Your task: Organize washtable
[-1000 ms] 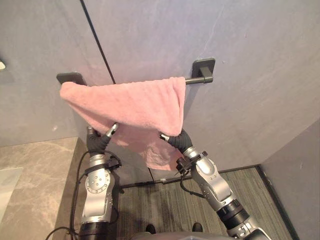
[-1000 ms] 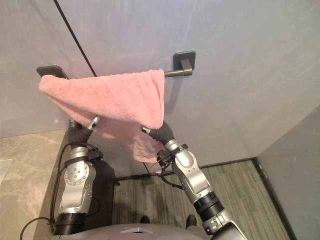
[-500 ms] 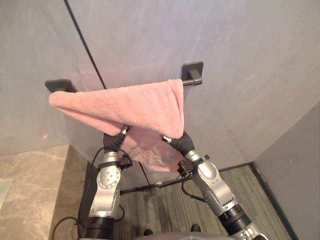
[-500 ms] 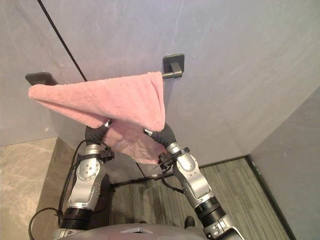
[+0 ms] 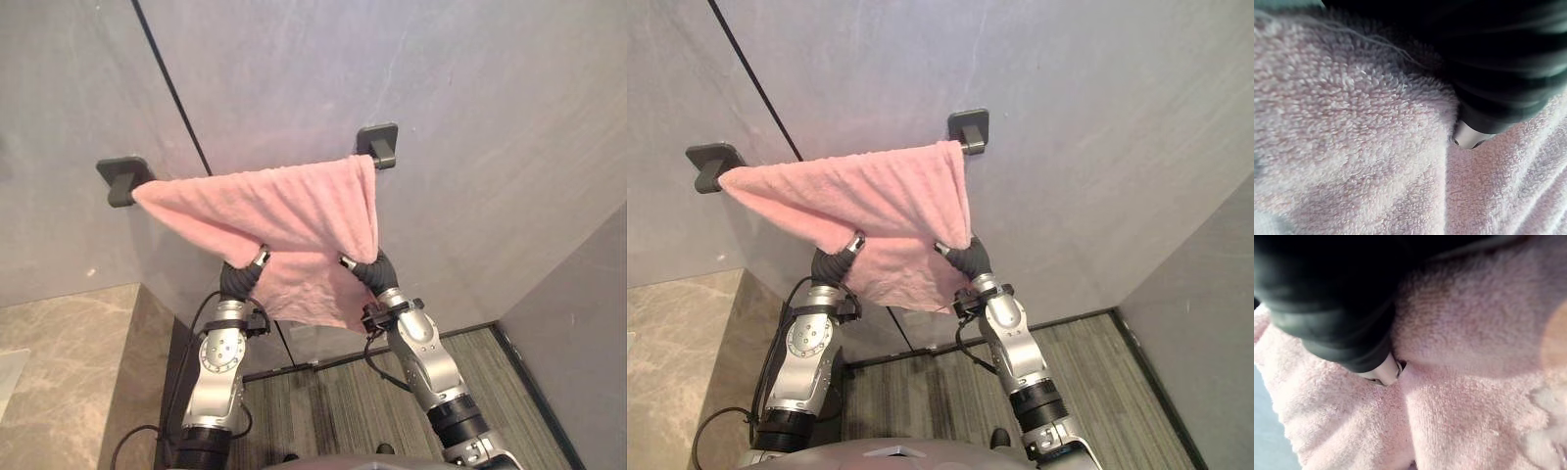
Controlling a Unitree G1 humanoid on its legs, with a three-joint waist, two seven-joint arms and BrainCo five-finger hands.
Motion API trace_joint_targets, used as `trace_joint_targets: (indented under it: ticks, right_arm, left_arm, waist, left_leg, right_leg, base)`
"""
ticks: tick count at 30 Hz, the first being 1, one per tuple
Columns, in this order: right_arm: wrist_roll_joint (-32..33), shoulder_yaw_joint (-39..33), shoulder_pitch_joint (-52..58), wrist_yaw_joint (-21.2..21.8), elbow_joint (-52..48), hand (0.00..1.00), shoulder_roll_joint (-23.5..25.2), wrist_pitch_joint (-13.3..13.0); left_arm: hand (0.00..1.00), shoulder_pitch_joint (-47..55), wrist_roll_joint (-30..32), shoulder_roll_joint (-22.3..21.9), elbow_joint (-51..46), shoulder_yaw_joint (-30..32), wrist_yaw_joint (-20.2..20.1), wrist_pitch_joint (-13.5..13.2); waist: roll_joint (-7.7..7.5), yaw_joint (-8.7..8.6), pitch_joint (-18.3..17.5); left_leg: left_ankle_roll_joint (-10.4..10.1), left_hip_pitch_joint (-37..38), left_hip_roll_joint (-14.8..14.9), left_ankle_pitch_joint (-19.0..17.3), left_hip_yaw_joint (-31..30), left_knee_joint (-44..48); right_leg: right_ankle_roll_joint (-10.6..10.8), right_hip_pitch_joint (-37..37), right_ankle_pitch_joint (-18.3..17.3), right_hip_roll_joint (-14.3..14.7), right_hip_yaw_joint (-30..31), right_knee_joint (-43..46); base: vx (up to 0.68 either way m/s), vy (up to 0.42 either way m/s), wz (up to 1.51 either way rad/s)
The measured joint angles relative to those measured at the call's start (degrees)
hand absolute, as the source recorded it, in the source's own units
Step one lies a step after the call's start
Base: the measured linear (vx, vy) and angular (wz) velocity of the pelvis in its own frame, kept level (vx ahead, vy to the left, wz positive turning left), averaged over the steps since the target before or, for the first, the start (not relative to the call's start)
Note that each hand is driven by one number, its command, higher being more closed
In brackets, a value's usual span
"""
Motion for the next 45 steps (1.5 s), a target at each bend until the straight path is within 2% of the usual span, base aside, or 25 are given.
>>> trace_joint_targets:
  ticks: [8,11,19,28,38,39,45]
  right_arm:
    - [0.0,-2.6,-1.0,-0.2,1.6,1.0,0.1,0.1]
    - [0.0,-3.9,-1.8,-0.3,2.8,1.0,2.4,0.2]
    - [0.0,-4.5,-2.0,-0.3,2.9,1.0,4.5,1.1]
    - [0.0,-5.5,-5.0,-0.3,4.7,1.0,6.1,1.3]
    - [-1.1,-7.2,-7.8,-0.3,5.2,1.0,6.7,1.4]
    - [-1.1,-7.6,-8.0,-0.4,5.2,0.0,6.8,1.4]
    - [-1.1,-11.2,-8.1,-1.3,5.2,0.0,6.8,1.4]
  left_arm:
    - [1.0,-0.1,0.0,-1.6,0.8,-0.5,-1.4,1.0]
    - [1.0,-0.2,0.0,-1.7,0.8,-0.2,-1.4,1.2]
    - [1.0,-0.4,0.0,-4.0,0.8,2.2,-1.4,1.3]
    - [1.0,-1.8,0.0,-6.0,0.8,5.1,-1.5,1.4]
    - [1.0,-4.2,0.0,-6.2,0.8,6.4,-1.5,1.6]
    - [0.0,-4.4,0.0,-6.2,0.8,6.5,-1.5,1.6]
    - [0.0,-4.4,-0.1,-6.7,0.8,9.8,-1.5,1.6]
  waist:
    - [-0.23,0.08,0.2]
    - [-0.42,0.01,0.8]
    - [-1.06,-0.1,1.9]
    - [-0.64,-0.27,4.1]
    - [-0.14,-0.6,6.0]
    - [-0.08,-0.76,6.3]
    - [0.38,-1.36,7.0]
  left_leg:
    - [0.0,-0.1,0.0,0.0,-0.9,0.0]
    - [0.0,-0.1,0.0,0.0,-0.9,-0.6]
    - [0.3,0.0,-0.8,-0.2,-1.2,-0.3]
    - [0.4,0.0,-1.0,-0.1,-2.2,-0.1]
    - [0.4,-0.1,-1.2,-0.1,-2.3,0.0]
    - [0.4,-0.1,-1.3,-0.1,-2.3,0.0]
    - [0.8,0.0,-1.7,-0.4,-2.2,0.0]
  right_leg:
    - [0.0,0.1,-0.1,0.1,0.0,0.1]
    - [0.3,0.3,-0.6,0.0,-0.1,0.4]
    - [0.5,0.2,-1.4,-0.6,-0.8,1.5]
    - [0.5,0.4,-1.4,-0.8,-1.5,1.5]
    - [0.6,0.4,-1.5,-1.1,-1.6,1.5]
    - [0.6,0.4,-1.5,-1.3,-1.6,1.5]
    - [1.0,0.4,-1.5,-1.5,-1.5,1.5]
  base:
    - [0.0,0.0,0.01]
    - [0.0,0.001,0.01]
    - [0.03,0.006,0.06]
    - [0.0,0.0,0.03]
    - [0.0,0.0,0.0]
    - [0.0,0.0,0.0]
    - [0.0,0.0,0.0]
